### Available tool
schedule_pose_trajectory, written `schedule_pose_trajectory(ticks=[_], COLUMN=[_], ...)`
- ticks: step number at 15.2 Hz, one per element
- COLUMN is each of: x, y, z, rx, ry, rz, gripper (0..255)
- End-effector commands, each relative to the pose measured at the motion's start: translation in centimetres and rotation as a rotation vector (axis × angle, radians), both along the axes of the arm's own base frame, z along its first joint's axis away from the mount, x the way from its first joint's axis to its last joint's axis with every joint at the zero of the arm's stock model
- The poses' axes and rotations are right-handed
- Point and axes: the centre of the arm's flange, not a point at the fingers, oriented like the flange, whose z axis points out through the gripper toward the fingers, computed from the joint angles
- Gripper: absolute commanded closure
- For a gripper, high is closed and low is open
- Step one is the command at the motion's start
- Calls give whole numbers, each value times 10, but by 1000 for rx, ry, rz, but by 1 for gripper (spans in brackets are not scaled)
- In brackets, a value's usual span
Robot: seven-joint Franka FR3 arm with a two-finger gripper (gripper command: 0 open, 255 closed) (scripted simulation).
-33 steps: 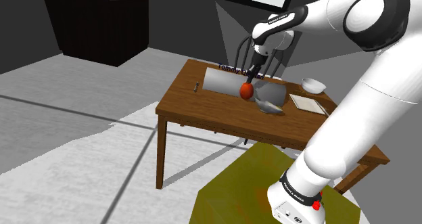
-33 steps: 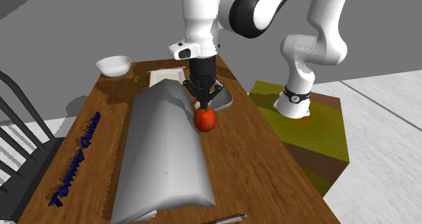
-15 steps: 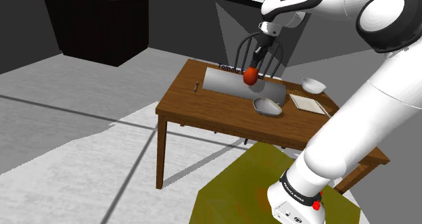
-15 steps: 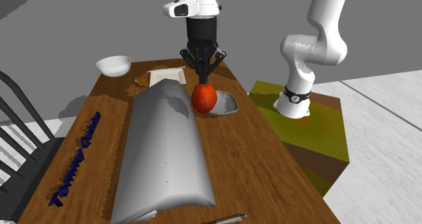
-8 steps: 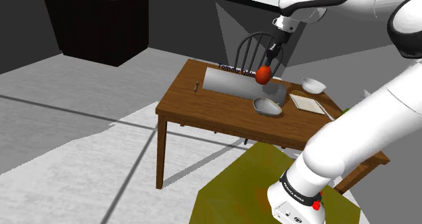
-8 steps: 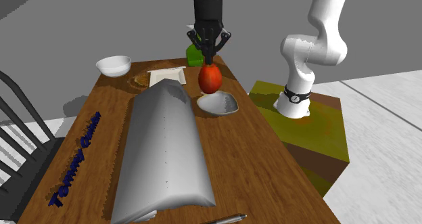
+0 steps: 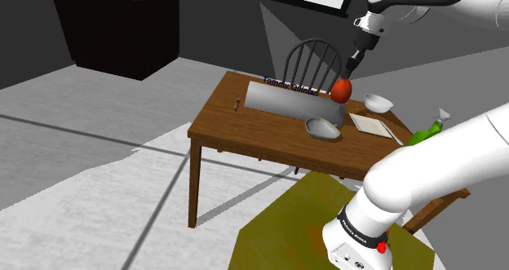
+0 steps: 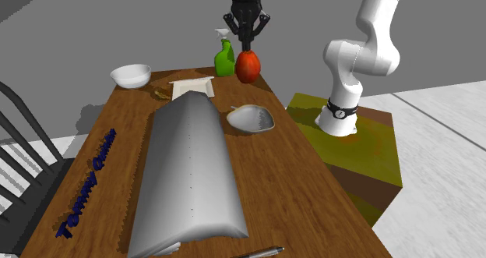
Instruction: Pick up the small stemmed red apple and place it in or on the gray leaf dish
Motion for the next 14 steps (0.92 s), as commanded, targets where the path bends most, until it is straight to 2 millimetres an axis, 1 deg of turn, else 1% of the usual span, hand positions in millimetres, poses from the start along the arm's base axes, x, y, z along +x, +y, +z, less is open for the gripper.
schedule_pose_trajectory(ticks=[1, 14], x=[-5, -5], y=[2, 2], z=[-9, -77], rx=[0, 0], ry=[1, 1], rz=[1, 1], gripper=[255, 255])
